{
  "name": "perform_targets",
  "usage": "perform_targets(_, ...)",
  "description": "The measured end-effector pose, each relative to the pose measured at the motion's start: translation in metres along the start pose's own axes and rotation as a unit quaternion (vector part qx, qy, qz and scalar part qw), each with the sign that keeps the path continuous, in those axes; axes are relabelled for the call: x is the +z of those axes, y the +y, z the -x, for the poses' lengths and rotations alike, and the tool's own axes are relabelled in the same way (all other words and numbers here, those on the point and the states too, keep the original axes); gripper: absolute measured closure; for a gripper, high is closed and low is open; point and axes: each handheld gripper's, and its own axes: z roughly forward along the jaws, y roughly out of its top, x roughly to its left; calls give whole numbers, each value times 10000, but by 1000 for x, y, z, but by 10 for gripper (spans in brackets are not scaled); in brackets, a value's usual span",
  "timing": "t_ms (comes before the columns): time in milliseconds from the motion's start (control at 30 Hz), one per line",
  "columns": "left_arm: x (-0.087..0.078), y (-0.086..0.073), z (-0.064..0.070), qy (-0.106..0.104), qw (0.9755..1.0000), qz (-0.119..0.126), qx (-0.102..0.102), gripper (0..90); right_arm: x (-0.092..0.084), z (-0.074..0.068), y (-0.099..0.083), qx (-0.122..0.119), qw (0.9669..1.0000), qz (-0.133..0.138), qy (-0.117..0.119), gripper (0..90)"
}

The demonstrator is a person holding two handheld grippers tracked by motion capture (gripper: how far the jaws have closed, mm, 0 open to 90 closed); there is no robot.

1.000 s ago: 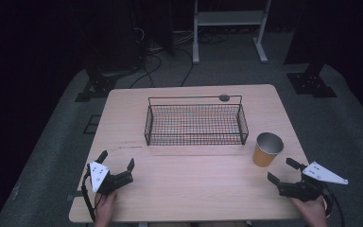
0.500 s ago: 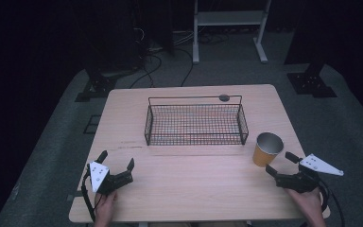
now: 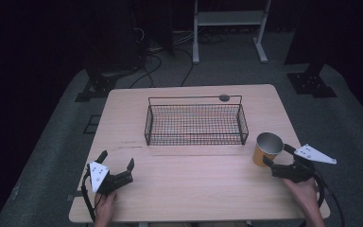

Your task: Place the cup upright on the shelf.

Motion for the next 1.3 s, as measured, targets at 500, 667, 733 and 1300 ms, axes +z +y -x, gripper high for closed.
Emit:
perform_targets(500,0,0,0,-6,10000,5,1,0,17,-2,11,-136,9999,-58,-37,8)
perform_targets(667,0,0,0,-7,10000,4,4,0,22,-2,10,-127,9999,-73,-23,8)
perform_targets(733,0,0,0,-8,10000,5,4,0,23,-2,10,-121,9999,-54,-15,8)
perform_targets(1300,0,0,0,-14,10000,6,10,0,33,-8,19,-170,9998,-77,22,9)
